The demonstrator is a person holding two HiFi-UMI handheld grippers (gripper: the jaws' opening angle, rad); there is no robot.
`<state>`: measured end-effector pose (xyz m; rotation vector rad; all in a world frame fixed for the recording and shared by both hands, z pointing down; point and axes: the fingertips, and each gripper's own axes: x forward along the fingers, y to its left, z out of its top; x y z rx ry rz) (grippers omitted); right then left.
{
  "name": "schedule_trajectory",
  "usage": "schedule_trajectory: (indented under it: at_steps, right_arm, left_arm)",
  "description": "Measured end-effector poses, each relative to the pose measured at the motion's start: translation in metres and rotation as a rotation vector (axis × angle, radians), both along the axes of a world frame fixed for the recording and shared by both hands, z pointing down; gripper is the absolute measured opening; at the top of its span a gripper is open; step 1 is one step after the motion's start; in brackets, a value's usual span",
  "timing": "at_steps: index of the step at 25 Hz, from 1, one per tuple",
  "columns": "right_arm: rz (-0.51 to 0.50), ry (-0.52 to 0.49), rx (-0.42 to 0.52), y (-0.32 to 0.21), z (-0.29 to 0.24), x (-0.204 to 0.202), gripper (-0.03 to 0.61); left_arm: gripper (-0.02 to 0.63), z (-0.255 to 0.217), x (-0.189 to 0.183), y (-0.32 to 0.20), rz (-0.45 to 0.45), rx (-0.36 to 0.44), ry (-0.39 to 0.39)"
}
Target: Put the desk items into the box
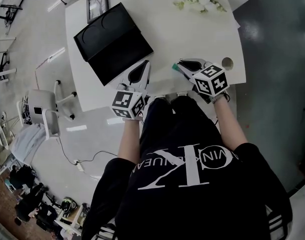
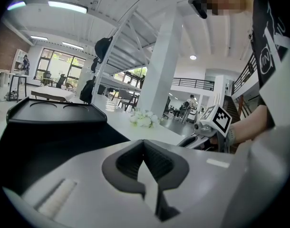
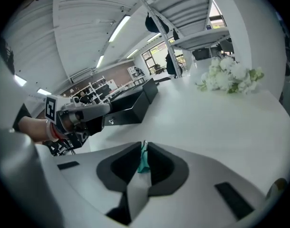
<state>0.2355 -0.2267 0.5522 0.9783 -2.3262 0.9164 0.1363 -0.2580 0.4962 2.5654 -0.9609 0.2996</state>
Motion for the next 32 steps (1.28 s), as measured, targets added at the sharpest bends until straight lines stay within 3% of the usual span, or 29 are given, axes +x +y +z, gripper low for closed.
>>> schedule_trajectory:
  at_steps: [5, 21, 32]
  right_arm:
    - [0.041, -0.064, -0.002, -0.002, -0.006, 0.003, 0.021]
    - [0.08, -0.083, 0.098, -0.027, -0.048, 0.004, 0.019]
    - [0.027, -0.125, 0.176, -0.047, -0.081, -0.015, 0.019]
  left_arm:
    - [0.009, -0.002, -0.001, 0.003, 0.002, 0.005, -0.008]
    - [0.009, -0.019, -0.02, -0.008, -0.057, 0.05, -0.002]
    - [0.009, -0.032, -0.047, -0.016, -0.15, 0.087, -0.004]
